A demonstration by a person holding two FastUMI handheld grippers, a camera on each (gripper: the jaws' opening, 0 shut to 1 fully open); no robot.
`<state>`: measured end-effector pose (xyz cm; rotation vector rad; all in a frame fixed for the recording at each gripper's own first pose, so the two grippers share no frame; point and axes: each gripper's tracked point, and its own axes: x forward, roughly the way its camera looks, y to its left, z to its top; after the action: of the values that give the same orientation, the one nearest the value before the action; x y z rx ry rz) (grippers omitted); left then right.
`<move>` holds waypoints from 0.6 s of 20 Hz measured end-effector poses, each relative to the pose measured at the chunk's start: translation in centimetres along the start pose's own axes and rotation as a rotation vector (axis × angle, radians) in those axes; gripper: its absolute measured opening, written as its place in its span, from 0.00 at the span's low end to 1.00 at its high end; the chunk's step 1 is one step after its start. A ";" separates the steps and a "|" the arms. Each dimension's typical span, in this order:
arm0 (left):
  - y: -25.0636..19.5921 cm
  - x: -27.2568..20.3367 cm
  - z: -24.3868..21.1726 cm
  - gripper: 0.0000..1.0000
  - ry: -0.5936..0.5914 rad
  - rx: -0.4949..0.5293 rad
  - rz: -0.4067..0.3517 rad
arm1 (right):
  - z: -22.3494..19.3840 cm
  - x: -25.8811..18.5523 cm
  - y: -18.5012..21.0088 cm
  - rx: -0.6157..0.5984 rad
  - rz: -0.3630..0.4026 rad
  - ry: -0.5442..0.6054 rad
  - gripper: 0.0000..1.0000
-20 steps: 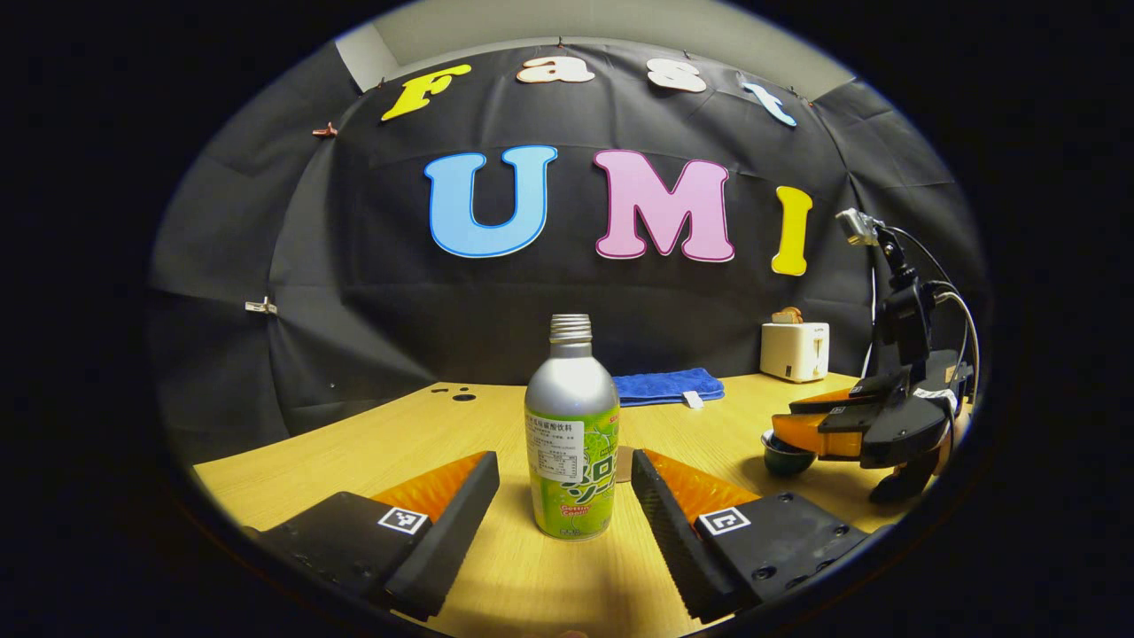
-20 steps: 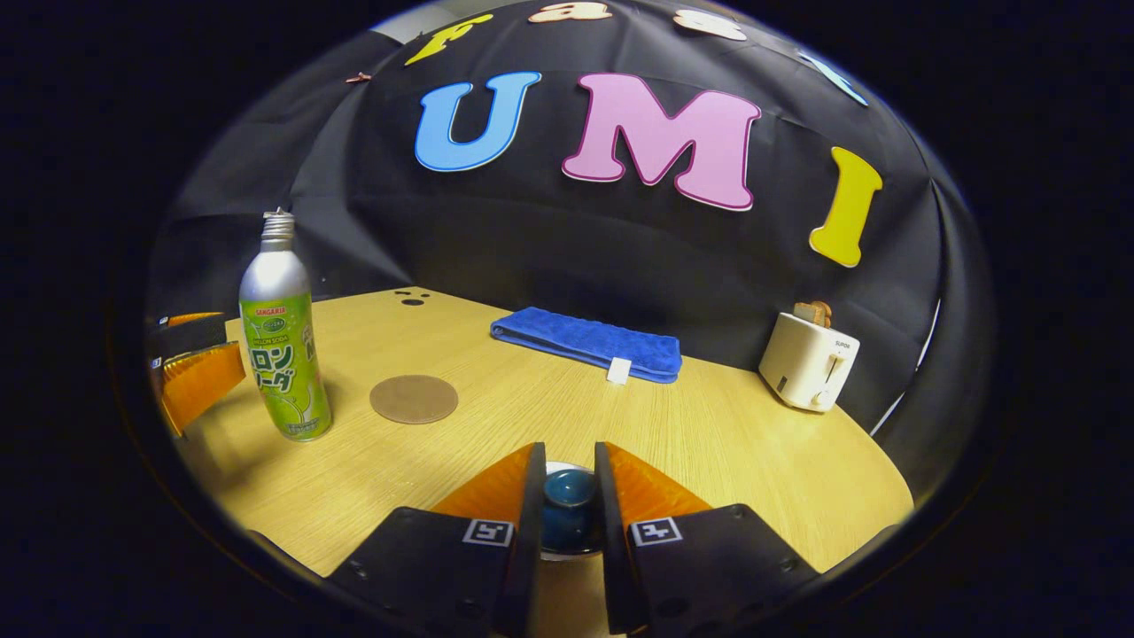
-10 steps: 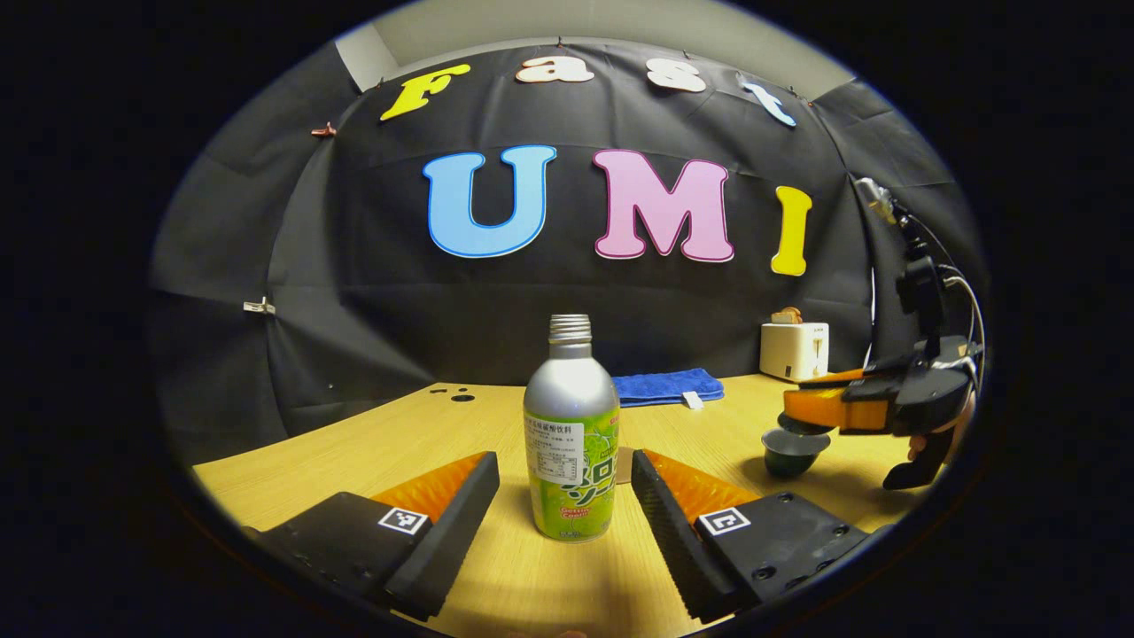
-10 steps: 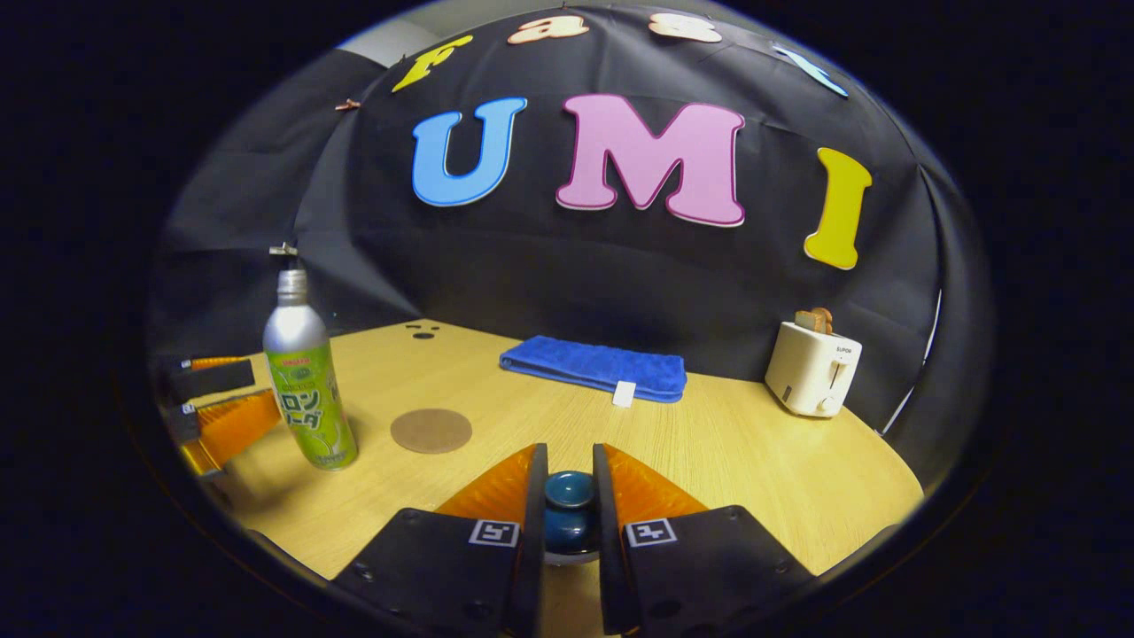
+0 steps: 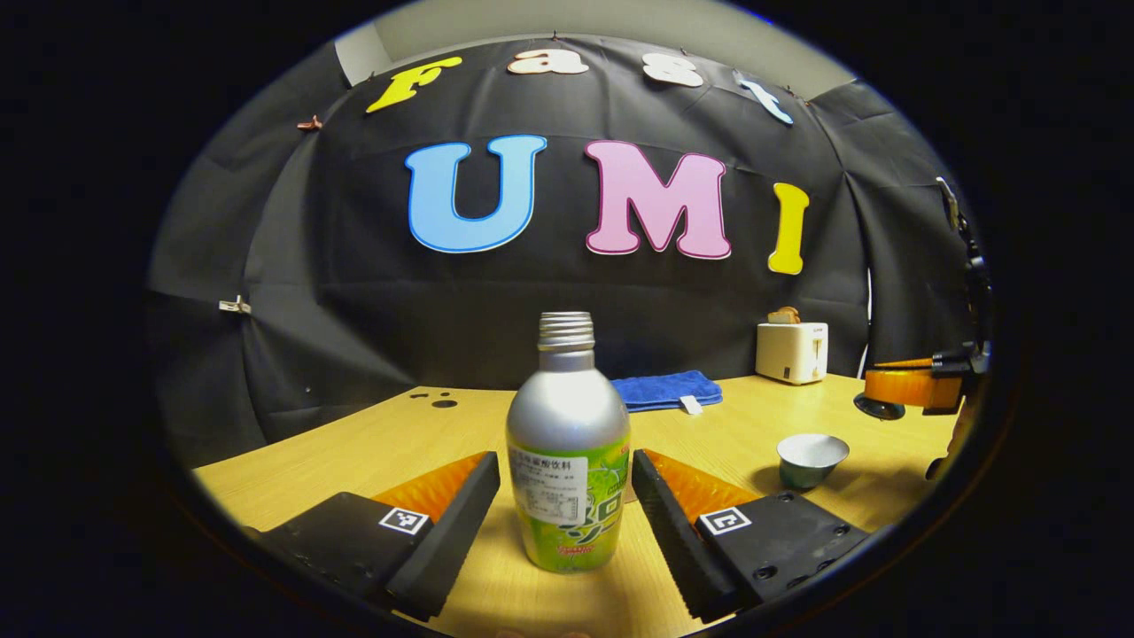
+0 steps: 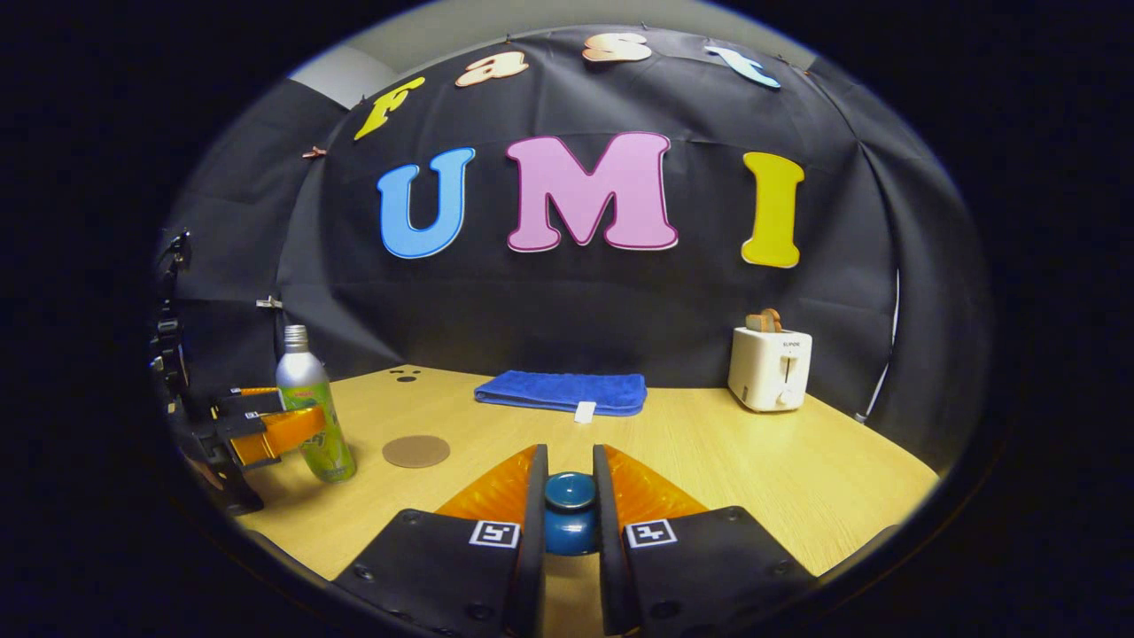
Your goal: Open the teacup lid with one hand, grasp the water bottle and pour water into the teacup with the other hand; after pouring, place the water bottle on the coaster and then close the teacup lid.
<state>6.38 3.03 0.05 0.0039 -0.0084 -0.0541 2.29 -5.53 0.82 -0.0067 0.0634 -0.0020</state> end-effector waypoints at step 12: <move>-0.5 2.7 -0.1 0.81 0.007 0.045 -0.010 | -0.3 0.7 -3.1 0.011 -0.050 -0.058 0.29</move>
<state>9.02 2.36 -0.02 0.0487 -0.0029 -0.0635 2.94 -8.63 0.48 0.0029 0.0049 -0.0517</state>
